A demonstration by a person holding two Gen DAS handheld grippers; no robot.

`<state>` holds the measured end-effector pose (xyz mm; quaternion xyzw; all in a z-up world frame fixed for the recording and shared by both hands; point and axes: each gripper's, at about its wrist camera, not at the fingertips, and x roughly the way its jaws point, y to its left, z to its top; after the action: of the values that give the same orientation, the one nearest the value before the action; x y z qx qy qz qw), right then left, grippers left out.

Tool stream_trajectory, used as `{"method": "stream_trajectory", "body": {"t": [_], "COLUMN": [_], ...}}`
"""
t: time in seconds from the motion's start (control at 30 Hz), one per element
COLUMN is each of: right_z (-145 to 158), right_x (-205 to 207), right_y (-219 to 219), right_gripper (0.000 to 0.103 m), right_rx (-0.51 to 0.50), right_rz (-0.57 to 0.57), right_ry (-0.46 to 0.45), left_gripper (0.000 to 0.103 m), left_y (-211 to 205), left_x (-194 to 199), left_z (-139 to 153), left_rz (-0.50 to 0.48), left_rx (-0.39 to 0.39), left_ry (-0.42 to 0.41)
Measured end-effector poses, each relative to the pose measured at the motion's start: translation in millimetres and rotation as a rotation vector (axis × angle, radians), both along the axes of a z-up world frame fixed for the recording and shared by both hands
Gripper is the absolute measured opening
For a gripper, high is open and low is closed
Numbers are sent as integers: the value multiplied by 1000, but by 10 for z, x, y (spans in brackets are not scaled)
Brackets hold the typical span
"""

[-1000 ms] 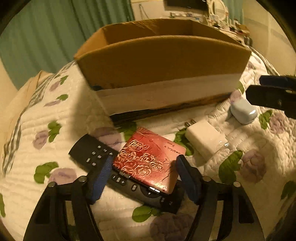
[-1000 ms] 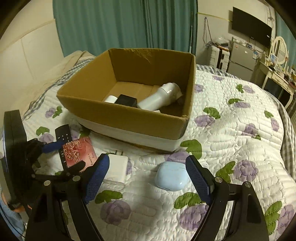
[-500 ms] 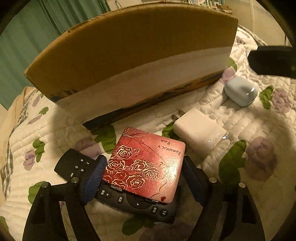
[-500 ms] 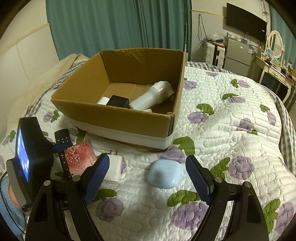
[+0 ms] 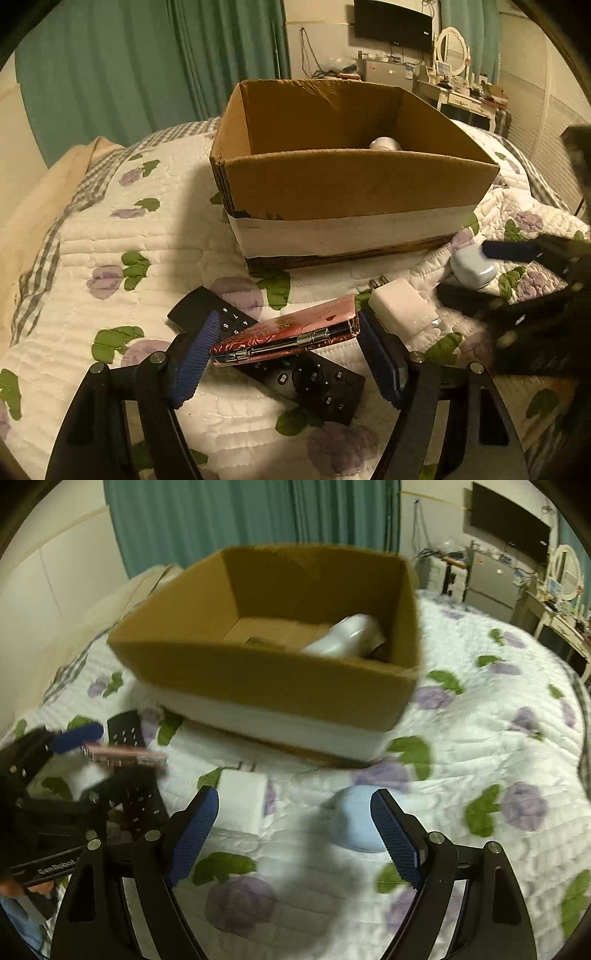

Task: Organize rigid objects
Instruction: 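Grasp the red patterned card case with the left tool while the right tool grasps the white block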

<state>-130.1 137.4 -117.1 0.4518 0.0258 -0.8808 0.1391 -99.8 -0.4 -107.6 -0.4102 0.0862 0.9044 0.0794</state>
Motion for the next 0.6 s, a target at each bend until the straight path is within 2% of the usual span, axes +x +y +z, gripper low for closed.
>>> {"method": "stream_trajectory", "body": {"t": [0.07, 0.3, 0.33, 0.4, 0.43, 0.53, 0.57, 0.6], "right_z": [-88, -352, -401, -456, -454, -365, -313, -271], "right_x": [-43, -195, -215, -213, -194, -130, -104, -82], "right_y": [-79, -237, -274, -340, -365, -344, -311, -285], "right_gripper": [80, 78, 73, 50, 42, 41, 41, 41], "right_rx": [8, -15, -21, -13, -7, -8, -16, -17], "right_rz": [8, 44, 59, 87, 99, 92, 85, 80], "right_ry": [-23, -108, -126, -131, -123, -81, -65, -54], "left_gripper": [76, 76, 76, 76, 76, 74, 60, 41], "left_y": [-29, -105, -108, -98, -94, -111, -116, -130], "left_x": [-64, -102, -108, -108, -106, -84, -78, -60], "left_z": [-25, -11, -14, -9, -2, 54, 74, 120], "left_rz": [-10, -21, -19, -16, -16, -14, -14, -9], "left_rx": [-4, 17, 18, 15, 14, 38, 44, 52], "left_ry": [2, -5, -6, -5, -1, 4, 7, 21]}}
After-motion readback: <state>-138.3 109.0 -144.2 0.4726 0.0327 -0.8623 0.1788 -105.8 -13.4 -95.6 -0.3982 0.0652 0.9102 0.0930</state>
